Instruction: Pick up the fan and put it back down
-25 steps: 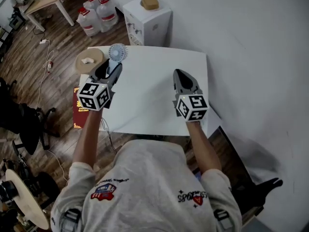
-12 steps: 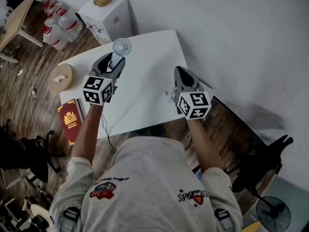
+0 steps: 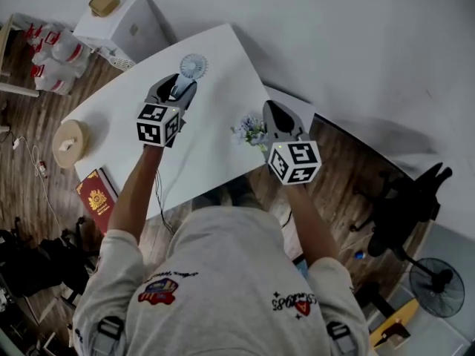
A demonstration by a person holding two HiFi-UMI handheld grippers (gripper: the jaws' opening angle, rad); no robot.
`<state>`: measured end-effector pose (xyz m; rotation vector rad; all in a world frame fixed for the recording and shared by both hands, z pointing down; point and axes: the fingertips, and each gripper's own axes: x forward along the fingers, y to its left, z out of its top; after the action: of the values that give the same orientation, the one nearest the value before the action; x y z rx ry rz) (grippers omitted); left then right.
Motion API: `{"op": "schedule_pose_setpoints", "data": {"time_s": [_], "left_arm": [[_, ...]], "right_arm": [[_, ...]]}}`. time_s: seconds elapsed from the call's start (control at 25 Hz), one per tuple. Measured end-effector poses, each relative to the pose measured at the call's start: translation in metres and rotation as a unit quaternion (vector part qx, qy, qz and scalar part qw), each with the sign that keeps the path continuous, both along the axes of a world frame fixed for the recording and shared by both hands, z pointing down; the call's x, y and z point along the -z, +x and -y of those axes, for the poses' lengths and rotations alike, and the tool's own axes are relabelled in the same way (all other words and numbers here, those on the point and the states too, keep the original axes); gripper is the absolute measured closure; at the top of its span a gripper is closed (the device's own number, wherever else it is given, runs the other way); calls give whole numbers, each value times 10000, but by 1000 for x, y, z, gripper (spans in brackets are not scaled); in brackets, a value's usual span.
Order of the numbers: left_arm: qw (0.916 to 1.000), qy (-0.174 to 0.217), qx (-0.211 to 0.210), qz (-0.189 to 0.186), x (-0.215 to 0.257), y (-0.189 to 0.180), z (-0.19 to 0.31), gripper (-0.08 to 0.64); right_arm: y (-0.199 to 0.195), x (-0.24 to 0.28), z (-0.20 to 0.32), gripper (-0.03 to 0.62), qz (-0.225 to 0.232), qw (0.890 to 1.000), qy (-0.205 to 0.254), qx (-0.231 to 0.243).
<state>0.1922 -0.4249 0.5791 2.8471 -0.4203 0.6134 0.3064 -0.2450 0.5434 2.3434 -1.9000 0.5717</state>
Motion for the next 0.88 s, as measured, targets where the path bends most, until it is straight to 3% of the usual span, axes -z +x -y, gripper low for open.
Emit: {"op": "schedule_pose_setpoints", "data": {"time_s": [0.4,0.88], "left_arm": [[9947,-149,-398,940,-117,63,-5,350],[9833,-487,-686,1616,-204,114,-21,350]], "right_arm": [[37,-42,-22,601,242,9986,-341,-329],[61,-79,-46,601,403,9951,-737,-521]]}}
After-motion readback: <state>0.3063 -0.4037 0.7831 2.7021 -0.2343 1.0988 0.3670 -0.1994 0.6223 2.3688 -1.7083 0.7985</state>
